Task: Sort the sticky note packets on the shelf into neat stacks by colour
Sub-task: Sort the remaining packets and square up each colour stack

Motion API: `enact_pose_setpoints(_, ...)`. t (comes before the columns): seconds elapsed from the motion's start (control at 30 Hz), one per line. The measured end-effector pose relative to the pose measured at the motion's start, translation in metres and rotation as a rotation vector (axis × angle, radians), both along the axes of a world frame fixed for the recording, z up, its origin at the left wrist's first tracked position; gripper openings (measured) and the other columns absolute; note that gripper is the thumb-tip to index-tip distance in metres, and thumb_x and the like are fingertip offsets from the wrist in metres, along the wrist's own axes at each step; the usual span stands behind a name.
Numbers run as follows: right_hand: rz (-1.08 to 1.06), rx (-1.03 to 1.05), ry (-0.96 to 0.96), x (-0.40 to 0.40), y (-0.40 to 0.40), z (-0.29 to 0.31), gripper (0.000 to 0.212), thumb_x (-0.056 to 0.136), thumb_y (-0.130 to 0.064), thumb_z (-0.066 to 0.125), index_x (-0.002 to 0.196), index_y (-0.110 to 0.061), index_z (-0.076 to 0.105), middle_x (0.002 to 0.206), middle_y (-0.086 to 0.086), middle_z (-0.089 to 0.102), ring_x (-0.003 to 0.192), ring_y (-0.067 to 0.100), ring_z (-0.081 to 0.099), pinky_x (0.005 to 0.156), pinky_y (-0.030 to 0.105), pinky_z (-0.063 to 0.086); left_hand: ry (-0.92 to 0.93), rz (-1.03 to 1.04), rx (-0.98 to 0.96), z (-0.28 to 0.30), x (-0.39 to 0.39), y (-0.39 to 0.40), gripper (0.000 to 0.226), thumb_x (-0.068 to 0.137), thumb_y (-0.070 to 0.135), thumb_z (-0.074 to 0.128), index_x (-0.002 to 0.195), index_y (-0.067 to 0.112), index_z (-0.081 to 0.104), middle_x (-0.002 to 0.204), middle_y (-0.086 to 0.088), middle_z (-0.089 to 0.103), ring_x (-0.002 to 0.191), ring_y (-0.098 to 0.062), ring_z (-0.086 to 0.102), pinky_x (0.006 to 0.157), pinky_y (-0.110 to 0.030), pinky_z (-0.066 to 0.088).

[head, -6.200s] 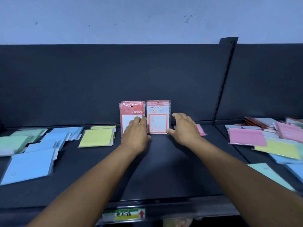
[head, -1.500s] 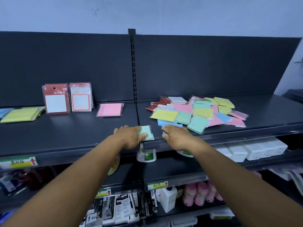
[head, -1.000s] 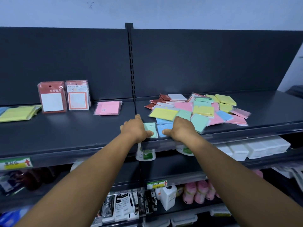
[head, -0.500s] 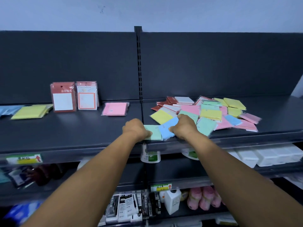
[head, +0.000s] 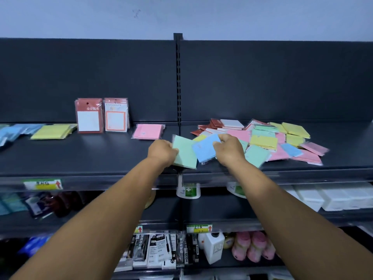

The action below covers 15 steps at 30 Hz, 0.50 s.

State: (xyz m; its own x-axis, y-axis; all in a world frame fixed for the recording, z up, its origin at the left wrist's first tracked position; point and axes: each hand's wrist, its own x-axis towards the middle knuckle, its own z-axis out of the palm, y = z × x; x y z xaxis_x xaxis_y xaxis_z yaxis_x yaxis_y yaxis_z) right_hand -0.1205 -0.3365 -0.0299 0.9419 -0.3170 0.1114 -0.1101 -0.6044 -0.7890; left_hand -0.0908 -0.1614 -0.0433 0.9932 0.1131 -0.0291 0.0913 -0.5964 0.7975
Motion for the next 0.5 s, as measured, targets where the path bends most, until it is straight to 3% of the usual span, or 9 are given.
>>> enact_pose_setpoints(0.13,0.016,0.156,-0.105,0.006,0.021,0.002,0.028,0.091,-0.011,0.05,0.115,-0.013,0.064,0.095,0.0,0.064,0.085,0.022,0.059,0.072,0.029,0.045,-0.083,0.108,-0.155,0.0,-0.004,0.03,0.01,0.087,0.014,0.065,0.078,0.011,0.063,0.076,-0.006,0.061,0.066,-0.021,0.049,0.061,-0.026,0.043)
enact_pose_setpoints(0.27,0.095,0.222,-0.143,0.014,0.051,0.002,0.019,0.088,-0.01,0.055,0.1,-0.015,0.068,0.07,-0.008,0.057,0.061,0.011,0.047,0.057,0.024,0.037,-0.145,0.21,-0.221,0.003,-0.009,0.069,0.009,0.085,0.018,0.07,0.088,0.01,0.068,0.095,-0.004,0.07,0.085,-0.02,0.064,0.085,-0.031,0.054)
enact_pose_setpoints(0.33,0.125,0.242,-0.145,0.017,0.069,0.003,0.017,0.087,-0.011,0.057,0.097,-0.018,0.068,0.065,-0.012,0.053,0.057,0.007,0.044,0.056,0.023,0.036,-0.159,0.247,-0.225,0.004,-0.013,0.088,0.012,0.085,0.021,0.07,0.094,0.012,0.07,0.099,-0.002,0.071,0.093,-0.019,0.066,0.09,-0.033,0.053)
enact_pose_setpoints(0.5,0.181,0.288,-0.133,0.023,0.125,0.002,0.013,0.085,-0.013,0.06,0.091,-0.021,0.069,0.062,-0.014,0.056,0.058,0.01,0.048,0.054,0.022,0.037,-0.195,0.306,-0.273,0.007,-0.02,0.144,0.003,0.086,0.016,0.069,0.089,0.014,0.07,0.093,-0.002,0.072,0.09,-0.017,0.067,0.082,-0.026,0.052)
